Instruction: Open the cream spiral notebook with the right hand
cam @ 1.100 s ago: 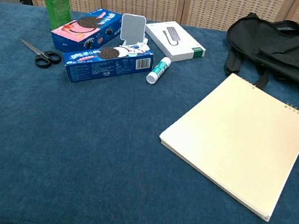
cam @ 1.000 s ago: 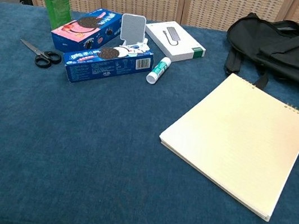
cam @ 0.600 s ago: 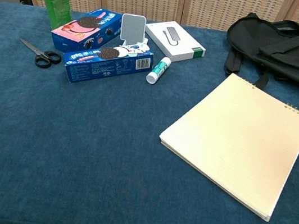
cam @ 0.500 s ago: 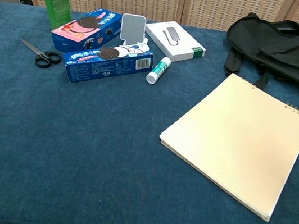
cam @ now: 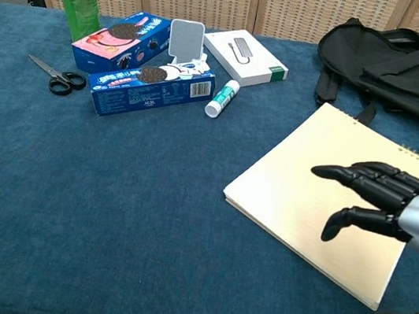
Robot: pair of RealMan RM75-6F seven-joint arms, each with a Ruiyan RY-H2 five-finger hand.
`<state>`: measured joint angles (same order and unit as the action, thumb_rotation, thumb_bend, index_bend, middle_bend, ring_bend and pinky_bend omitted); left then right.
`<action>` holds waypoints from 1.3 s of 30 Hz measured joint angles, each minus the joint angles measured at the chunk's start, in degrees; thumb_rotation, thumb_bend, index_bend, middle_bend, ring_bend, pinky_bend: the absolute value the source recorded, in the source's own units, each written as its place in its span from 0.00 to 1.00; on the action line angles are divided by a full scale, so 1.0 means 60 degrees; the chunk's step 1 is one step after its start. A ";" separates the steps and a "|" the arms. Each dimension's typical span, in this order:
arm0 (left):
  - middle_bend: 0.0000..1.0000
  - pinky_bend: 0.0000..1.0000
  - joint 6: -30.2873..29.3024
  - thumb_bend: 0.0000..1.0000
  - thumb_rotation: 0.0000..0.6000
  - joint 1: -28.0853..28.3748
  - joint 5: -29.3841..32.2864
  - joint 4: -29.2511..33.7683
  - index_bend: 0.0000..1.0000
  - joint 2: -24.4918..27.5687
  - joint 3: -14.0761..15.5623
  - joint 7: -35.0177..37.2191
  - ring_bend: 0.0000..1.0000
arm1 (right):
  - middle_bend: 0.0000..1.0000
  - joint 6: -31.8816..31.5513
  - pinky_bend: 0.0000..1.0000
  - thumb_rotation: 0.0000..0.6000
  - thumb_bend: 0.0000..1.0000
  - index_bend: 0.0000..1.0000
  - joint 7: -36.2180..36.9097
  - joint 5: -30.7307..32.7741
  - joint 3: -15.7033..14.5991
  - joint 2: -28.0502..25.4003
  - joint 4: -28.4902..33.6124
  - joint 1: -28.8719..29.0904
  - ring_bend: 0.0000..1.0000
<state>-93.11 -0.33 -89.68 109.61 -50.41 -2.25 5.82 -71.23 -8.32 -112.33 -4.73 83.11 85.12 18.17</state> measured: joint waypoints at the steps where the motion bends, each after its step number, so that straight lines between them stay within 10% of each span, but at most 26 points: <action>1: 0.00 0.00 0.0001 0.00 1.00 0.0000 0.0009 0.0006 0.00 -0.0001 -0.0005 -0.0006 0.00 | 0.00 0.0140 0.00 1.00 0.01 0.33 -0.0068 0.0112 0.0017 0.0128 -0.0109 0.0068 0.00; 39: 0.00 0.00 0.0076 0.00 1.00 0.0015 0.0114 0.0035 0.00 0.0023 -0.0053 0.0059 0.00 | 0.00 0.0404 0.00 1.00 0.24 0.37 -0.0547 0.0965 -0.0193 0.0442 -0.0926 0.0596 0.00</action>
<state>-92.66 -0.24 -89.00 109.82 -50.28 -2.57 6.18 -68.81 -11.60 -106.54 -5.89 85.76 79.57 21.75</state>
